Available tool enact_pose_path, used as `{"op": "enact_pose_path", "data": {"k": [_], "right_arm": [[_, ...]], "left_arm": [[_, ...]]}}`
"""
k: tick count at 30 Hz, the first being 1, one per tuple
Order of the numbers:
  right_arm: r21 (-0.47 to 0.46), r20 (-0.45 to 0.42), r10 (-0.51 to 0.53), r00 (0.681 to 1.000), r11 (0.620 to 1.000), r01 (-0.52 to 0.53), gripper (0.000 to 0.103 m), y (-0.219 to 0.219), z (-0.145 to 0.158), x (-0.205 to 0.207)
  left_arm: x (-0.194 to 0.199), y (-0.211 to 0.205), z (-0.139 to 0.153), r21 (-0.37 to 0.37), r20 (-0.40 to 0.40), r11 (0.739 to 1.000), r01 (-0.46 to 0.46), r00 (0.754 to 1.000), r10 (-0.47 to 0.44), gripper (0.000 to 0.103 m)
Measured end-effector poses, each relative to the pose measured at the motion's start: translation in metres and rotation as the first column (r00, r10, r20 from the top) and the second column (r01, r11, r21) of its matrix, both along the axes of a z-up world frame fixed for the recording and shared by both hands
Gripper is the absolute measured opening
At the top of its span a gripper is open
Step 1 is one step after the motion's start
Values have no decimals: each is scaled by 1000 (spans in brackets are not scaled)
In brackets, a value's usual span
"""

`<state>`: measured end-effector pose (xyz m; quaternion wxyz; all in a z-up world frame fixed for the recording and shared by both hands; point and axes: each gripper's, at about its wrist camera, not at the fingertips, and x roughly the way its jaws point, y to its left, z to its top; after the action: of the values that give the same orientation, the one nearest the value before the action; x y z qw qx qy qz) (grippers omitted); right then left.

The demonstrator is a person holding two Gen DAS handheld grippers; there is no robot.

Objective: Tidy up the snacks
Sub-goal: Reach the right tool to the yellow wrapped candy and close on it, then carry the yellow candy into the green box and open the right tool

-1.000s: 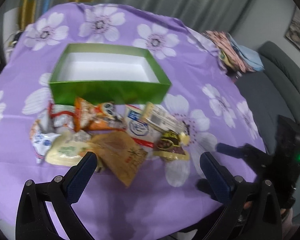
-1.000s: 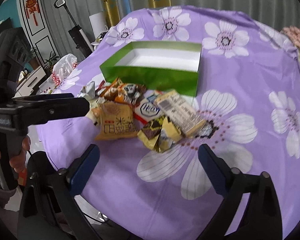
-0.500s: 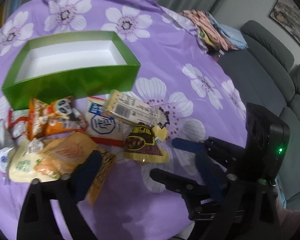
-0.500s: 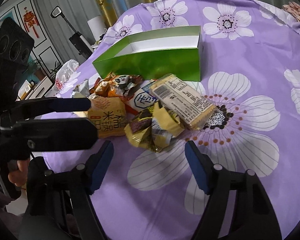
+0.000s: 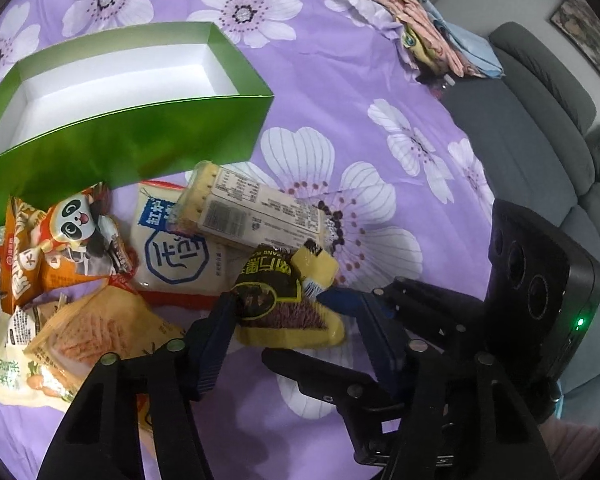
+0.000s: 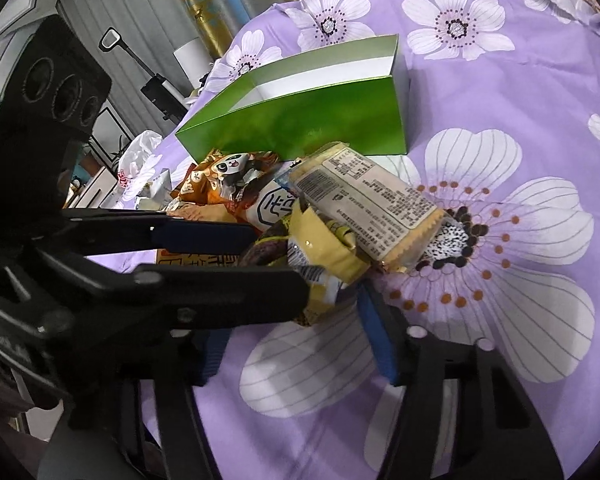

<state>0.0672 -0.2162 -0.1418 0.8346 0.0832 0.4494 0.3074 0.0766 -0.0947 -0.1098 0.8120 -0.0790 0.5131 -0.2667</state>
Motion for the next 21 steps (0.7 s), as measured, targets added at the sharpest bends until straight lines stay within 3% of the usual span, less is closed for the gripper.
{"op": "enact_pose_path", "data": {"k": [5, 14, 21], "right_arm": [[0, -4, 2, 1000, 1000, -2, 46, 1, -3, 3], [4, 45, -3, 999, 1000, 3, 36, -1, 8, -4], [0, 100, 2, 995, 1000, -2, 35, -2, 28, -14]], "left_arm": [[4, 5, -2, -1, -10, 1000, -10, 1000, 10, 49], [-3, 3, 4, 16, 5, 1000, 0, 1000, 0, 48], [-13, 10, 22, -14, 48, 1000, 0, 999, 1, 48]]}}
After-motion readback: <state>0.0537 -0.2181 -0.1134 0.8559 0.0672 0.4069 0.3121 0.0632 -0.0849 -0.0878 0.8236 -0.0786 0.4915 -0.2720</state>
